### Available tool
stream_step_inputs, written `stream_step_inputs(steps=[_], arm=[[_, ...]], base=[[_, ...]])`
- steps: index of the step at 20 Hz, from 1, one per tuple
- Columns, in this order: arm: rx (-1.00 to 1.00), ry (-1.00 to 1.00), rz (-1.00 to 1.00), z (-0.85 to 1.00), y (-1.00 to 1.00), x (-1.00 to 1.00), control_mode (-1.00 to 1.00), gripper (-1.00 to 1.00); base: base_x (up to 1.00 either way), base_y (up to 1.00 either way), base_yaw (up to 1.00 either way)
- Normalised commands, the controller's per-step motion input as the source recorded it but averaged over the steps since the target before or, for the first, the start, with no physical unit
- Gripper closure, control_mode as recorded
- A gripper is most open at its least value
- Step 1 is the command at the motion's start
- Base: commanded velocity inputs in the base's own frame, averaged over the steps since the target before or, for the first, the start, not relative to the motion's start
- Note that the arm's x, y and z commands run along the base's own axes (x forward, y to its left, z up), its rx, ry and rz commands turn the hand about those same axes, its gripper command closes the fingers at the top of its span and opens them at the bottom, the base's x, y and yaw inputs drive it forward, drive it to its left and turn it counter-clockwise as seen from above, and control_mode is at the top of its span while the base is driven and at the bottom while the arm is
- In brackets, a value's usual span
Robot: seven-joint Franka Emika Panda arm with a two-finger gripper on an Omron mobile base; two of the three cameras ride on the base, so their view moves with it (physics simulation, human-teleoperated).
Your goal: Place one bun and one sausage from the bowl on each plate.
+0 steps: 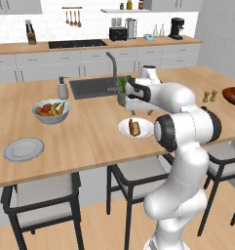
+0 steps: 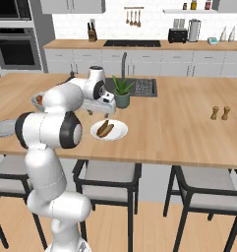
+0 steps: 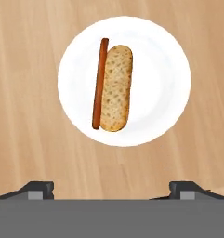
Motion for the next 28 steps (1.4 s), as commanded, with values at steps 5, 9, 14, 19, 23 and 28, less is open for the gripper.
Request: stream_step_inputs(steps=[5, 9, 14, 19, 23, 28], arm=[[0.01, 0.00, 0.00, 0.44, 0.00, -1.00, -1.00, -1.00], [0.00, 0.00, 0.00, 0.15, 0.00, -1.00, -1.00, -1.00], [0.00, 0.00, 0.00, 0.00, 0.00, -1.00, -1.00, -1.00], [0.00, -0.02, 0.00, 0.00, 0.00, -0.20, 1.00, -1.00], [0.00, 0.00, 0.00, 0.00, 0.00, 0.00, 1.00, -1.00], [0.00, 0.00, 0.00, 0.00, 0.00, 0.00, 1.00, -1.00]], base=[[0.00, 0.00, 0.00], [0.00, 0.00, 0.00], [0.00, 0.00, 0.00], [-0.61, -0.49, -0.03], [-0.31, -1.00, 0.00], [0.08, -1.00, 0.03]])
